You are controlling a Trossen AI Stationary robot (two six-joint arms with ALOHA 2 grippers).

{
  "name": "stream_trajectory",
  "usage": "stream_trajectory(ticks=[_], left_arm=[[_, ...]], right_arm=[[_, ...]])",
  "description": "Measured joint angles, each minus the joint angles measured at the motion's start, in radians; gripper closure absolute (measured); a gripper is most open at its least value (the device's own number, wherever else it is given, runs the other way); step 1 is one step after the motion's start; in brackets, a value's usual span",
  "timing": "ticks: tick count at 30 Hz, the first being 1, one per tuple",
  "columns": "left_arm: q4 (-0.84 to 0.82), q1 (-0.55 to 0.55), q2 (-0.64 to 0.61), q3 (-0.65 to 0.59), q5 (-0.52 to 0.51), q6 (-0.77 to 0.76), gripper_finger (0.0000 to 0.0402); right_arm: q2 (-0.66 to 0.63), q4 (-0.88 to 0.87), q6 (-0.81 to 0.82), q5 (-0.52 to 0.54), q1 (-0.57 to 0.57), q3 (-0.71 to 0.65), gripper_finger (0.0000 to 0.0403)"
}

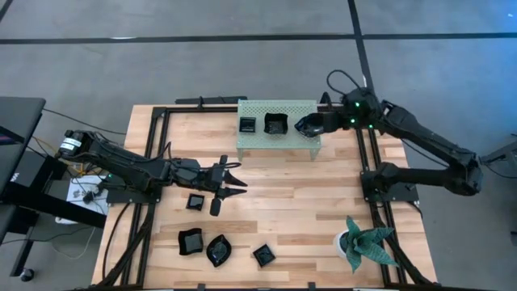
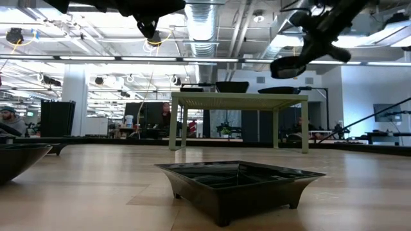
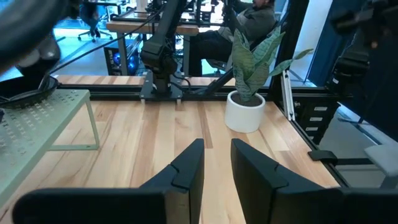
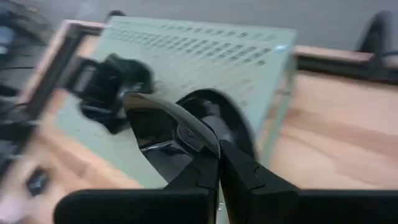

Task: Pick & Place Mini shaped plates
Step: Stack the leaf shaped plate on top of the other leaf shaped plate on the shelf

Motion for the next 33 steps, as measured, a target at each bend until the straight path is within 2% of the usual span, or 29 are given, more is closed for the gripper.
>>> stream_trajectory(ticks=[3, 13, 28, 33], left_arm=[[0.002, 0.000, 0.000, 0.000, 0.000, 0.000, 0.0321], [0.031, 0.000, 0.000, 0.000, 0.000, 0.000, 0.0321], [0.033, 0.000, 0.000, 0.000, 0.000, 0.000, 0.0321], [0.033, 0.000, 0.000, 0.000, 0.000, 0.000, 0.0321]], right_arm=[[-0.001, 0.081, 0.010, -0.079, -0.029, -0.055, 0.0399], [0.025, 0.135, 0.034, -0.130, -0.083, -0.062, 0.0397], [0.028, 0.114, 0.027, -0.130, -0.080, -0.062, 0.0336], [0.028, 0.065, 0.024, -0.129, -0.075, -0.061, 0.0328]])
